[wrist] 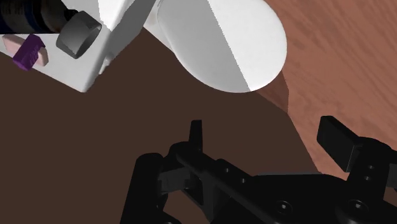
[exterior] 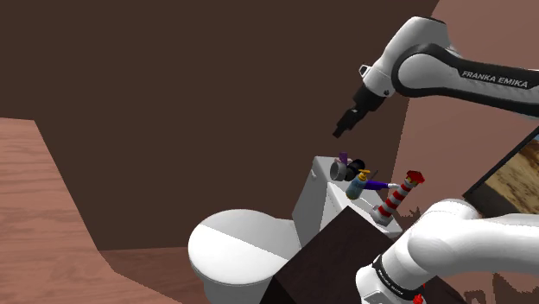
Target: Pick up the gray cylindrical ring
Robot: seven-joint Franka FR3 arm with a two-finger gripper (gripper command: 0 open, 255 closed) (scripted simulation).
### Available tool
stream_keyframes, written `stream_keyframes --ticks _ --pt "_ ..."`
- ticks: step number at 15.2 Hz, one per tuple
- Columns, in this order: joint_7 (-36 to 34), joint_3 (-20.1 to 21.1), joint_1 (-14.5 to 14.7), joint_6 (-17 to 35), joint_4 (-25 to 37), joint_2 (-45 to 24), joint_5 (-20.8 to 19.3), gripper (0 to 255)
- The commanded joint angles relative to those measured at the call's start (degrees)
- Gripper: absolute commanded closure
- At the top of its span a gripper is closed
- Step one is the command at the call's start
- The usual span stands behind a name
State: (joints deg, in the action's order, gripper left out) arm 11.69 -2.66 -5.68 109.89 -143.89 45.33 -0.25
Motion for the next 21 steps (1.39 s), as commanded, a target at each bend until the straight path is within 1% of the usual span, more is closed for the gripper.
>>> stream_keyframes --ticks 1,8,14,18,21 --pt "0.16 -1.2 -1.21 3.49 -2.78 -0.16 -0.66 0" --pt "1.92 -6.62 -5.71 16.87 -9.22 -5.55 -3.02 0" --pt "4.08 -11.97 -8.74 29.29 -12.2 -13.67 -3.95 0" --pt "6.44 -16.17 -9.58 37.73 -12.74 -20.74 -2.98 0" --pt "9.35 -20.0 -8.95 43.91 -12.37 -26.74 -0.47 0"
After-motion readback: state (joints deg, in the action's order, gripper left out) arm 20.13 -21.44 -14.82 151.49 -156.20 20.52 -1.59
